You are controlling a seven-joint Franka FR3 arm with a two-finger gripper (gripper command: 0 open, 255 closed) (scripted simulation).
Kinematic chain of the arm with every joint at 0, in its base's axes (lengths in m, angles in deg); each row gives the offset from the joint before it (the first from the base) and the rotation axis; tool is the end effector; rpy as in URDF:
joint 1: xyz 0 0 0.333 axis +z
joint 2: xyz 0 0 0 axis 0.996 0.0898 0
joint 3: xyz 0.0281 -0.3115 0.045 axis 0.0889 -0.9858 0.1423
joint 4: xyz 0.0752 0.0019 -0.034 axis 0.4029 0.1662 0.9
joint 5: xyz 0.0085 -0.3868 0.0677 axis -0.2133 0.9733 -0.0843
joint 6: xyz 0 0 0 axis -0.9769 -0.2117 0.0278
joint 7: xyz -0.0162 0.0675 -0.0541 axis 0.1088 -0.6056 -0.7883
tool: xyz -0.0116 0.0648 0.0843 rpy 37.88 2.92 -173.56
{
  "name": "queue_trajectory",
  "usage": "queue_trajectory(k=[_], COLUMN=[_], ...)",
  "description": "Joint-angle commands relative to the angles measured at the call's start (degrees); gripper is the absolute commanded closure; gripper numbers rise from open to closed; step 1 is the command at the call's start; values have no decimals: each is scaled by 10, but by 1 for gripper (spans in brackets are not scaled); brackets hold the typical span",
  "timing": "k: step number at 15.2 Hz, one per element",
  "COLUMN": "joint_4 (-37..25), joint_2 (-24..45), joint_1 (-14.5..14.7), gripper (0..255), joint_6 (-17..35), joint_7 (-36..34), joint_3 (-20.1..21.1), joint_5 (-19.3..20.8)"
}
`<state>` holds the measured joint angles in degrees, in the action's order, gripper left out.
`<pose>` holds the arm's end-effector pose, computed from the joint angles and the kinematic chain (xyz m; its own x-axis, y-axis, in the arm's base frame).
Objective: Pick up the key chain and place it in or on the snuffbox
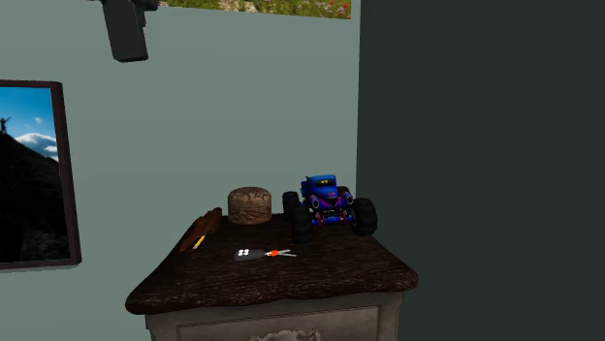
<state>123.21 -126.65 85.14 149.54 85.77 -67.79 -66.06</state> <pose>0.3127 -0.0164 0.6257 0.9934 0.0269 0.1117 0.0294 -0.9993 -0.0212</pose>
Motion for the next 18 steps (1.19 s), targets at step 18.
queue_trajectory(k=[18], joint_4=[108], joint_2=[91], joint_1=[55], gripper=[0], joint_6=[184], joint_7=[-216], joint_3=[204], joint_5=[-96])
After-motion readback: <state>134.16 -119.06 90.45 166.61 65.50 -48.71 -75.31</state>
